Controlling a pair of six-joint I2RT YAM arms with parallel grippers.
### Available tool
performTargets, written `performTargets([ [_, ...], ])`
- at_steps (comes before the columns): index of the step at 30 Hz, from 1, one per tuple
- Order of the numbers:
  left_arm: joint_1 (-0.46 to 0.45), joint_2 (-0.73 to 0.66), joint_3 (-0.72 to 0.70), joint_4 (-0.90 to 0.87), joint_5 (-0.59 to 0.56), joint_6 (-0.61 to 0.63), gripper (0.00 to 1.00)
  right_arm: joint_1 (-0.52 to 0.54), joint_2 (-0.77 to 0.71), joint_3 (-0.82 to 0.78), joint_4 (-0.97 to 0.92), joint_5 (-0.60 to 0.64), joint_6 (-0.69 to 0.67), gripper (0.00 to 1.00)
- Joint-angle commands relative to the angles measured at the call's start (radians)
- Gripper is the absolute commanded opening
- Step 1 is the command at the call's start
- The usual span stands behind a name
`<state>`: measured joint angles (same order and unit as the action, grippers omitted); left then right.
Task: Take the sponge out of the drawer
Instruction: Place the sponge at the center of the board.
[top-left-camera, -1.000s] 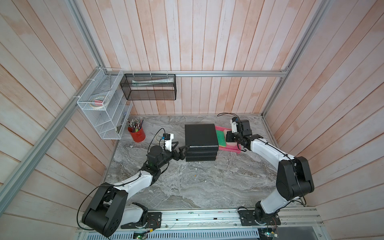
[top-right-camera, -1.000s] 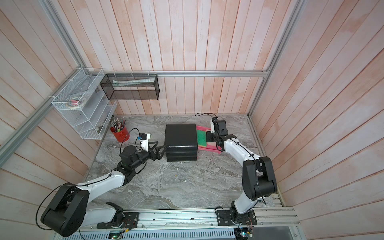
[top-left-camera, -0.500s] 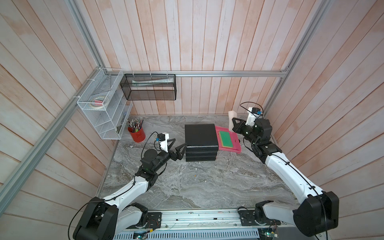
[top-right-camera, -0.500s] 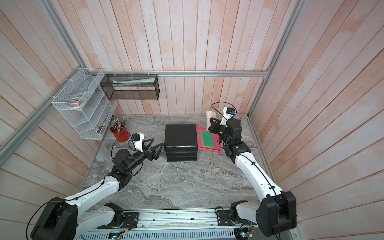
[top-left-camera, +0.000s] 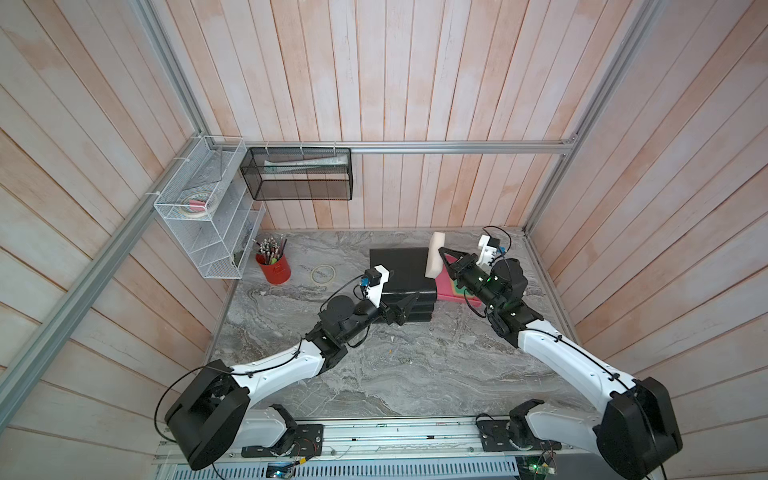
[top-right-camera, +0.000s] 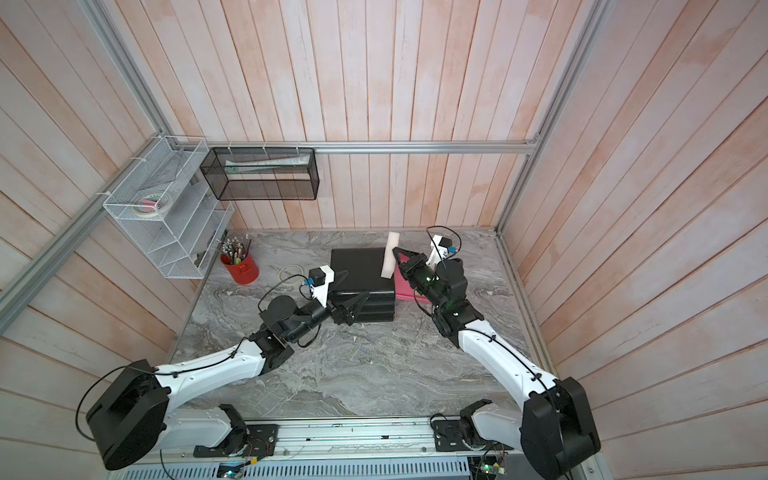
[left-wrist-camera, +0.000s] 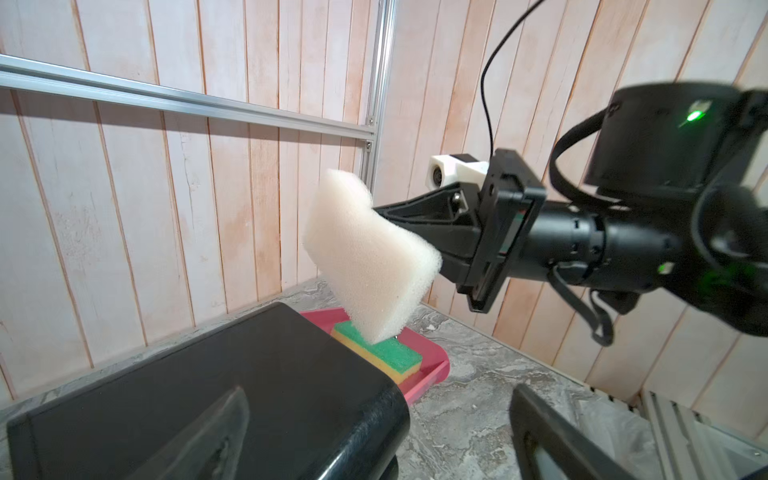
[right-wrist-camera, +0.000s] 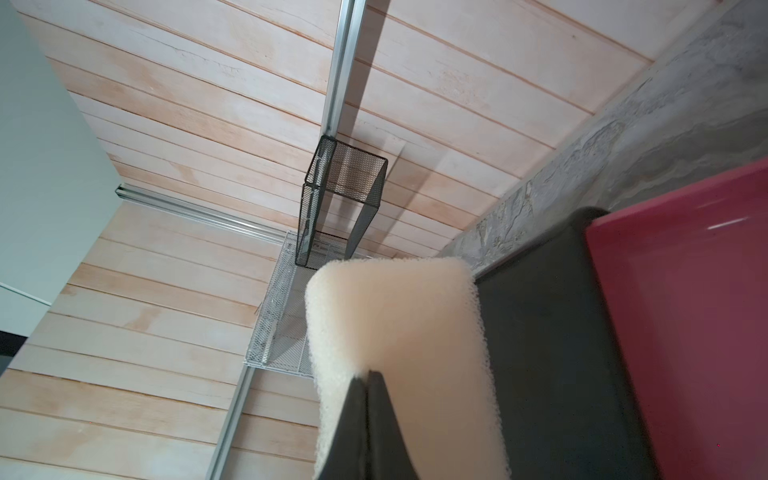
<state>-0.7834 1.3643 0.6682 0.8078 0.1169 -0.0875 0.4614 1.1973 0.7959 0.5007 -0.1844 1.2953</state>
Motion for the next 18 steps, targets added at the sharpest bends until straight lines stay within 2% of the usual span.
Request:
performTargets([
  [1,-0.045,0.074,0.043,0.103,-0.117,0.115,1.00,0.030,-0.044,-0.018,0.009,0.066,0.115,0.00],
  [6,-0.077,0.151,0.064,0.205,-0.140,0.145,1.00,0.049,-0.074,-0.043,-0.013,0.087,0.168,0.00],
  [12,-0.096,0.203,0.103,0.254,-0.159,0.181,1.00,0.062,-0.082,-0.035,-0.071,0.092,0.167,0.00],
  [18,-0.100,0.243,0.170,0.179,-0.136,0.207,0.99,0.070,-0.080,-0.052,-0.061,0.092,0.169,0.00],
])
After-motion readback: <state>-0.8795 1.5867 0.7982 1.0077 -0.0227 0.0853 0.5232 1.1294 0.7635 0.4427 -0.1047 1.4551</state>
